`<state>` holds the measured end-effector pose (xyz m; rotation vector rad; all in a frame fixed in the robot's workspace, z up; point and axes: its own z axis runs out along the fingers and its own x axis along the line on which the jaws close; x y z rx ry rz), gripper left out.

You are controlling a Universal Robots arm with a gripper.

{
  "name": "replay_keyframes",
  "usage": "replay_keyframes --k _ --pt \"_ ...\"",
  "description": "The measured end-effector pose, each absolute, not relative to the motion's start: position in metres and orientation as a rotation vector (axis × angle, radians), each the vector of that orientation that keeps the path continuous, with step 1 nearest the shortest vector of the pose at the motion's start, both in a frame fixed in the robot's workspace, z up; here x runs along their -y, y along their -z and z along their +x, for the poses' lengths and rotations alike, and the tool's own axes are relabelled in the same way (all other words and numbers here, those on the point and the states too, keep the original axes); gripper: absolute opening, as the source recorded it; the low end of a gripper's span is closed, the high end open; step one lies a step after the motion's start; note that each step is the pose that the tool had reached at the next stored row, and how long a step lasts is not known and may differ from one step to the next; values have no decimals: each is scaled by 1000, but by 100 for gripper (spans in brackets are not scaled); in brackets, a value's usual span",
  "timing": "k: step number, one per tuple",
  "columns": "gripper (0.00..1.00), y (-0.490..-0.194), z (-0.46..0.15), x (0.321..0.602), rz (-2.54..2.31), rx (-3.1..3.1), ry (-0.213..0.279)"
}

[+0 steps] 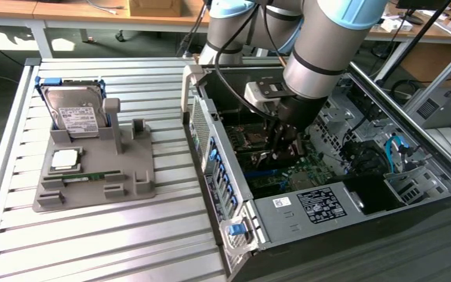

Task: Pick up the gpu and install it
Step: 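Insert the gpu into the slot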

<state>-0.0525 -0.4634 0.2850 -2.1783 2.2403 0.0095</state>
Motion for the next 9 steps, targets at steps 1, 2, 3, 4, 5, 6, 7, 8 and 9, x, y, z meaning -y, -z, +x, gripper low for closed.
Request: replay_keyframes --k 1,2,3,4,5,6,7,8,9 --pt "27 -285 -53 463 -2179 -2240 -9" --pt "27 -285 -53 463 -2179 -2240 -9" --pt "27 -284 -53 463 -2178 -2241 -9" --pt "27 -284 -53 463 -2176 -2243 -9" --pt "27 -284 -53 463 -2172 -2247 -9" --pt "27 -284 -53 463 -2169 -2250 -9" --pt "27 -284 -53 463 -2166 -2252 -9" --pt "27 -284 -53 463 -2165 -2253 -9" --pt "27 -284 -53 463 -2164 -2254 -9"
